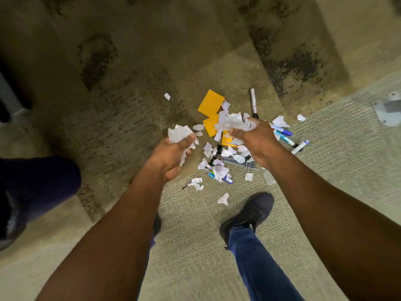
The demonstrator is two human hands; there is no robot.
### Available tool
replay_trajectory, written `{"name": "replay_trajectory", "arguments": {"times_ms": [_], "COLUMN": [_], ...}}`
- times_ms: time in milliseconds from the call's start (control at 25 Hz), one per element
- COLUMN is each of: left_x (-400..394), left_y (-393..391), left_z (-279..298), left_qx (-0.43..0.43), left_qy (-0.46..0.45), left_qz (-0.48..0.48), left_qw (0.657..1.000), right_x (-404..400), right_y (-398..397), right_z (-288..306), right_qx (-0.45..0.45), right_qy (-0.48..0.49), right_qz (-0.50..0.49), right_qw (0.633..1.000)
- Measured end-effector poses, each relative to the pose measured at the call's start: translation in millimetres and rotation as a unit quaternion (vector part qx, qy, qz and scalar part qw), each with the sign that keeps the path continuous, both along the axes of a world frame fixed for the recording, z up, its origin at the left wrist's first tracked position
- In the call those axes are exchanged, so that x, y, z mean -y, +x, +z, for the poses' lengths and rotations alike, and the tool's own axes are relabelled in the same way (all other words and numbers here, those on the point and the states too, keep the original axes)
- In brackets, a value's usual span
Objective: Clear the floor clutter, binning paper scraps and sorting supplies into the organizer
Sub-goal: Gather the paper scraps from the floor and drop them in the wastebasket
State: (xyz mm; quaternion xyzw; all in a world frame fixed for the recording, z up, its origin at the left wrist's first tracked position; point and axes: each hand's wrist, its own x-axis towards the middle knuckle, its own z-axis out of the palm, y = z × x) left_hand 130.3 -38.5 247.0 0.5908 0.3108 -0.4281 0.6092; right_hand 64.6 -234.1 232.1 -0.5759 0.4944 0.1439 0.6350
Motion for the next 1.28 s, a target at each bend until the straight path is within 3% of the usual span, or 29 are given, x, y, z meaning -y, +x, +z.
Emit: {"name": "replay_trajectory", "arguments": {"times_ms": [200, 360, 600, 760, 920, 1080, 1160, 1280], "left_x": [-53.5, -148.5, -304.9, -394.8, -466.6, -519.5, -542.4, -564.2], "left_y": [15.8, 38.3, 54.7, 43.1, 36.1, 37.0, 42.6, 47.5], "left_z": [44.3, 72.7, 96.9, 90.3, 78.5, 66.0, 60.2, 50.5], "left_qx": [0.032, 0.111, 0.168, 0.155, 0.126, 0.144, 0.144, 0.099], "left_qy": [-0.054, 0.008, 0.131, 0.23, 0.236, 0.337, 0.381, 0.343], "left_qz": [0.057, 0.041, 0.142, 0.228, 0.376, 0.393, 0.347, 0.245], "left_qw": [0.996, 0.993, 0.967, 0.933, 0.887, 0.844, 0.845, 0.902], "right_x": [-75.9, -184.6, -354.5, -458.9, -544.2, -607.0, -626.2, -636.4], "right_y": [30.7, 63.1, 110.0, 125.1, 133.6, 138.3, 138.5, 134.7], "right_z": [43.7, 61.3, 84.5, 92.1, 93.3, 77.9, 68.4, 55.2], "right_qx": [0.043, 0.097, 0.119, 0.19, 0.273, 0.304, 0.286, 0.218], "right_qy": [-0.027, -0.039, -0.027, -0.063, -0.128, -0.179, -0.147, -0.099], "right_qz": [0.055, 0.07, 0.261, 0.379, 0.446, 0.515, 0.57, 0.659], "right_qw": [0.997, 0.992, 0.958, 0.904, 0.843, 0.781, 0.756, 0.713]}}
